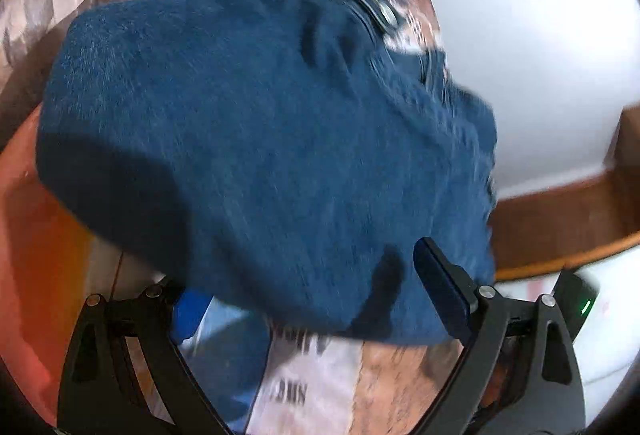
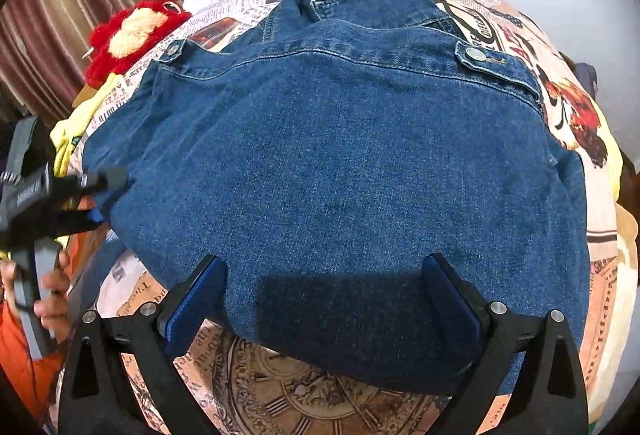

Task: Fold large clothes

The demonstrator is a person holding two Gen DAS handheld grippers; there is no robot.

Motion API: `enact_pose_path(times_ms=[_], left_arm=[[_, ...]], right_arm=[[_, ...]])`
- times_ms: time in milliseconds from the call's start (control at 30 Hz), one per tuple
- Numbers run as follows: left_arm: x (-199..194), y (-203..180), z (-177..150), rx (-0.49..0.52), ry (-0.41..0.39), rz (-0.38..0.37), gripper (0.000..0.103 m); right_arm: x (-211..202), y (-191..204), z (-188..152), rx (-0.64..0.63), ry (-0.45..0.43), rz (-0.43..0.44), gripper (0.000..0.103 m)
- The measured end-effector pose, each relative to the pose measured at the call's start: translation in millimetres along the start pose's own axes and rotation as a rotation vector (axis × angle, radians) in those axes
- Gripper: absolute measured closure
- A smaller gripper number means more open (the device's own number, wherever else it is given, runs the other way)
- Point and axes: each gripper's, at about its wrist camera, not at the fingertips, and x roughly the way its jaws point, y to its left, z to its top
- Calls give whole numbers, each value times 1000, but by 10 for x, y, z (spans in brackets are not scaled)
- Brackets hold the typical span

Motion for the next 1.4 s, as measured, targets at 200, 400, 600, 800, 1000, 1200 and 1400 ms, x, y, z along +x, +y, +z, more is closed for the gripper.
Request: enact_pose_path(times_ms=[200,400,600,800,1000,1200,1400], left_arm=[[-6,37,280,-45,-87,22,19],[-56,-91,429,-16,-145,162,57],[-631,-635,354,163,-293,168,74],[-1287,-1161,198,312,-475,207,74],[-1400,-1386,136,405,-524,330,74],[-1021,-1286,118,448,-414,444,74],[-869,-1307,25,481,-392,484,75]], right_arm=[[6,18,18,-8,10,-2,3],[-62,60,51,-18,51,2,3],[-250,115,218,-7,26,-8,3],[-318,396,494,-26,-29,23,3],[80,958,591,-134,37,69,3],[508,1276,417,-207,89,29,0],[377,1269,344,-292,101,63,0]])
